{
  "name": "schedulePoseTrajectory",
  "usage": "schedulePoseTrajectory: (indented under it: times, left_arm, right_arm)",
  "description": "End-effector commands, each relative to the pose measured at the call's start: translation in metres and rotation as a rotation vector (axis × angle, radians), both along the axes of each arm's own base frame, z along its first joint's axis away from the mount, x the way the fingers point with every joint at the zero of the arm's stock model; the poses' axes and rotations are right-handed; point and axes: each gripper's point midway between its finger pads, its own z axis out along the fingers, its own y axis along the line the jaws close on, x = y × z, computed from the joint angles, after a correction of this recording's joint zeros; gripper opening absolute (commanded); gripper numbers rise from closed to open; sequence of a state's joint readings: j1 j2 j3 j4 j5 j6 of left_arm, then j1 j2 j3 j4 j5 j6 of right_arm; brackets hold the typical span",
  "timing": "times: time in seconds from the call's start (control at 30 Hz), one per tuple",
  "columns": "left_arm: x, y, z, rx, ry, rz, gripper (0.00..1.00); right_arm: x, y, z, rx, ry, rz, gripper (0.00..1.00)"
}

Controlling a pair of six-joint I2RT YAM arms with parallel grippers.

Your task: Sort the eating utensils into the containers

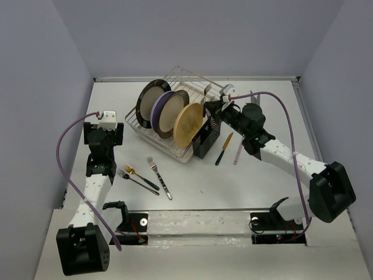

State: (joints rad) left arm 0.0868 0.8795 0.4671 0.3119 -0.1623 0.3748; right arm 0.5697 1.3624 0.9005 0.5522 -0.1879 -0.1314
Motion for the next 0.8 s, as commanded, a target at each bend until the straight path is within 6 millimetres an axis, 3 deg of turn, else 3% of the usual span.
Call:
schedulePoseTrajectory:
  times: [0.0, 0.23, 0.47, 0.77]
  left_arm:
    - [0.002, 0.003, 0.014, 0.019, -0.056, 0.005, 0.99]
    - [0.0, 0.002, 0.014, 0.024, -0.061, 0.004, 0.99]
    - [0.002, 0.002, 0.011, 0.022, -0.056, 0.004, 0.99]
    - [0.002, 0.003, 0.01, 0.025, -0.052, 0.008, 0.99]
  right_arm:
    - [0.011, -0.003, 0.015, 0.005, -0.087, -0.051, 0.0]
    - [0.008, -0.019, 0.011, -0.033, -0.069, -0.111, 0.0]
    - [-0.011, -0.023, 0.013, -0.084, -0.034, -0.066, 0.0]
    - [-0.007, -0.027, -0.029, -0.154, 0.079, -0.096, 0.0]
